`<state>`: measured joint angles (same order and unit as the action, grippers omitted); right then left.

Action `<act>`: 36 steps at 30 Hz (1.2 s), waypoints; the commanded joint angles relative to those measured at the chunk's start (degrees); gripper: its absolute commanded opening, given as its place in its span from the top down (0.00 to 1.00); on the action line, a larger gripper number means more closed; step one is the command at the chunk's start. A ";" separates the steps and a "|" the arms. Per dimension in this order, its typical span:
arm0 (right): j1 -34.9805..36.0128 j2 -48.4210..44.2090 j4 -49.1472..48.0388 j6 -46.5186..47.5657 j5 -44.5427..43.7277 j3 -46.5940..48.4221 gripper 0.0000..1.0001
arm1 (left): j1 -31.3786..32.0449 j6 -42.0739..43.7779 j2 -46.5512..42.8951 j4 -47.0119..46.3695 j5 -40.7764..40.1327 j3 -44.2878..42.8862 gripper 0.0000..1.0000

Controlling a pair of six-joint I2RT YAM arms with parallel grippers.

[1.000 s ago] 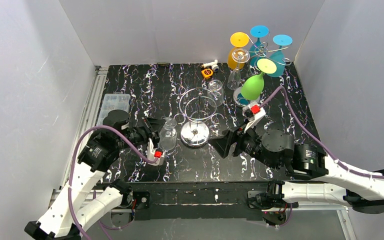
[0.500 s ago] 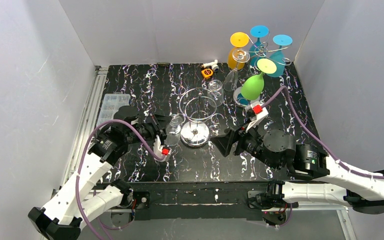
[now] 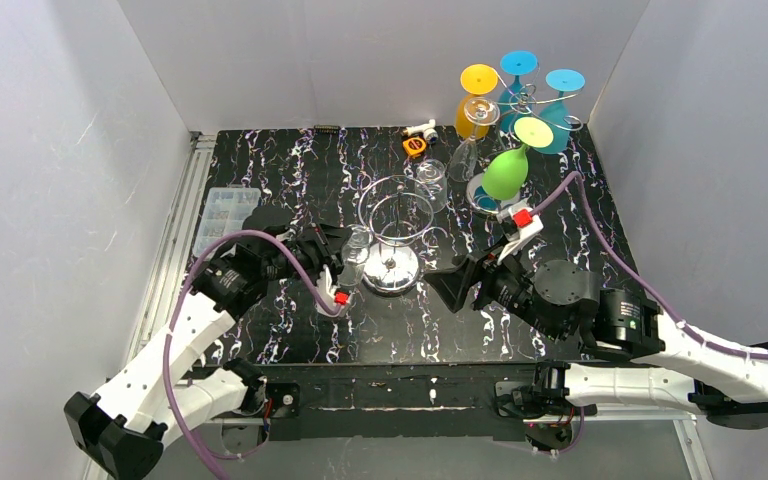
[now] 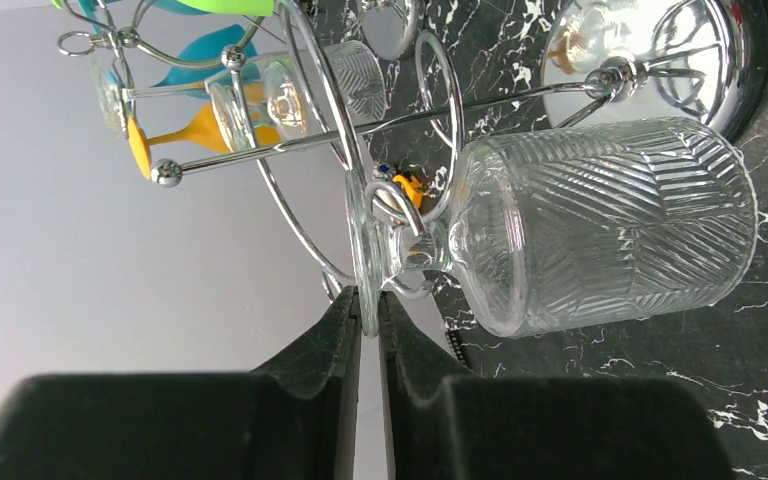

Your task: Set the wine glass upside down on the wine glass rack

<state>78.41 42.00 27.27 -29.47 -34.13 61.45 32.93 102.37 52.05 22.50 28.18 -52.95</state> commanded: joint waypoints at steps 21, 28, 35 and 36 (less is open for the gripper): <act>-0.01 -3.05 -2.08 0.44 -1.54 -0.48 0.26 | 1.20 8.05 2.27 6.11 -3.62 -4.10 0.47; -0.01 -2.89 -1.29 0.64 -2.03 0.44 0.26 | 1.18 7.16 2.31 11.11 -5.26 -6.34 0.33; -0.01 -2.26 0.01 0.54 -2.54 0.94 0.25 | 1.18 4.98 2.71 12.44 -7.67 -7.88 0.18; -0.01 -2.17 0.77 0.37 -3.03 1.07 0.24 | 1.17 3.00 2.58 12.63 -8.48 -8.32 0.14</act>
<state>78.41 39.46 27.20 -29.34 -34.63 60.95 33.91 108.92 54.98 32.27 21.56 -58.33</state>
